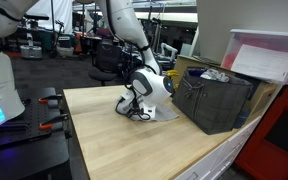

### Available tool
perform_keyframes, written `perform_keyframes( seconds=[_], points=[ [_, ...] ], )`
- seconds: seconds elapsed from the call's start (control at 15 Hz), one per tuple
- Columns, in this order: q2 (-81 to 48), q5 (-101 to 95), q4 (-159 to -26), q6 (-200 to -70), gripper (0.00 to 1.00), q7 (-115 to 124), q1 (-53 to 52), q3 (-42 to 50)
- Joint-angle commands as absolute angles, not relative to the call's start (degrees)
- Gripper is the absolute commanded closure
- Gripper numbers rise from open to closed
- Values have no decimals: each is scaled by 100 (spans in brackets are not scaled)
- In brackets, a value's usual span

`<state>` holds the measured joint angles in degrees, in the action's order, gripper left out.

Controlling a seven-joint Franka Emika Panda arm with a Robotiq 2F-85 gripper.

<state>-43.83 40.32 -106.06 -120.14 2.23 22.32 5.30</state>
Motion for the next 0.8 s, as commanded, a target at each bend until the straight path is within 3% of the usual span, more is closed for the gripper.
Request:
perform_keyframes(
  seconds=[0.0, 0.6, 0.67, 0.73],
  points=[
    [-4083, 4046, -10758, -12087, 100, 61, 2102, 611],
    [-2508, 756, -11566, -11626, 99, 1142, 1341, 1848],
    [-2333, 411, -11622, -11521, 80, 1268, 1281, 1903],
    [-2176, 76, -11657, -11429, 72, 1418, 1201, 1942]
  ],
)
